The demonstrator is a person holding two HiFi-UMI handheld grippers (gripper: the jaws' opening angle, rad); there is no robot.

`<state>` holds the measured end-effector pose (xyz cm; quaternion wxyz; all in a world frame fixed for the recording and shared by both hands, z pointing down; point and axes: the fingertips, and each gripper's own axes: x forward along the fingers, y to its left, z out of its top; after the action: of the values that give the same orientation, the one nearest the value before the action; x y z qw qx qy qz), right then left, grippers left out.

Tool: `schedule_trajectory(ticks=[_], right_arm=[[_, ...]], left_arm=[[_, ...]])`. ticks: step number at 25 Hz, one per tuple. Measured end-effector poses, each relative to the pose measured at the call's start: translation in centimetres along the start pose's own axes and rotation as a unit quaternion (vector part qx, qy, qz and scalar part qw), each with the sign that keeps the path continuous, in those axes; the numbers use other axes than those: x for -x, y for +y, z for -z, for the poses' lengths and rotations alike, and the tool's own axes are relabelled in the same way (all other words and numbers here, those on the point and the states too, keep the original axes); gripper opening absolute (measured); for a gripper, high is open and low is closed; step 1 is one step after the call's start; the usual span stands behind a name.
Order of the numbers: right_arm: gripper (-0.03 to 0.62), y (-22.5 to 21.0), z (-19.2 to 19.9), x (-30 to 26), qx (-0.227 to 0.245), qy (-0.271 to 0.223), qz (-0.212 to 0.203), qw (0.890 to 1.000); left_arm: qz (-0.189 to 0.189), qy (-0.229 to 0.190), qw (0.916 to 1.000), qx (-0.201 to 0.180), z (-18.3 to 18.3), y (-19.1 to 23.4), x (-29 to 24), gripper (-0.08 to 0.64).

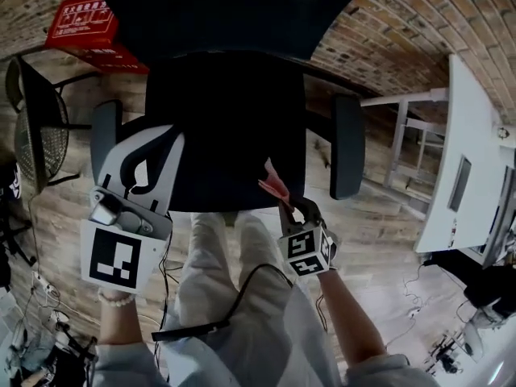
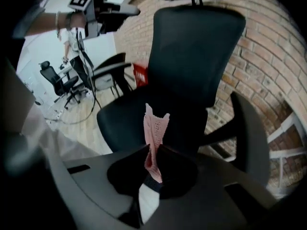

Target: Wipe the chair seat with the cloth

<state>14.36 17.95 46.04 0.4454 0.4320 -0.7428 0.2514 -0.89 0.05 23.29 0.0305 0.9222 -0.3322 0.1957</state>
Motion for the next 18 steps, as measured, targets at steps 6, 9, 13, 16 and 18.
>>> schedule_trajectory(ticks=[6,9,13,16,18], right_arm=[[0.054,-1.7,-12.0,8.7,-0.001,-0.129,0.021,0.991],[0.054,-2.7,-17.2,13.2,-0.003,-0.184,0.033,0.982],[0.054,-3.7,-22.1,19.2,-0.015,-0.242,0.048,0.969],[0.054,-3.9,-25.9,23.6,-0.002,-0.308,0.062,0.949],[0.054,-3.5,-27.5,26.5,-0.003,-0.337,0.066,0.939]], left_arm=[[-0.018,-0.024,0.9994,-0.015,-7.6,0.3,4.4,0.018],[-0.006,-0.025,0.9972,-0.07,-11.1,0.0,6.3,0.018],[-0.015,-0.045,0.9967,-0.066,-15.4,-0.2,8.5,0.018],[-0.034,-0.062,0.9967,-0.038,-17.6,0.3,10.1,0.018],[-0.039,-0.069,0.9966,-0.023,-18.6,0.4,11.4,0.018]])
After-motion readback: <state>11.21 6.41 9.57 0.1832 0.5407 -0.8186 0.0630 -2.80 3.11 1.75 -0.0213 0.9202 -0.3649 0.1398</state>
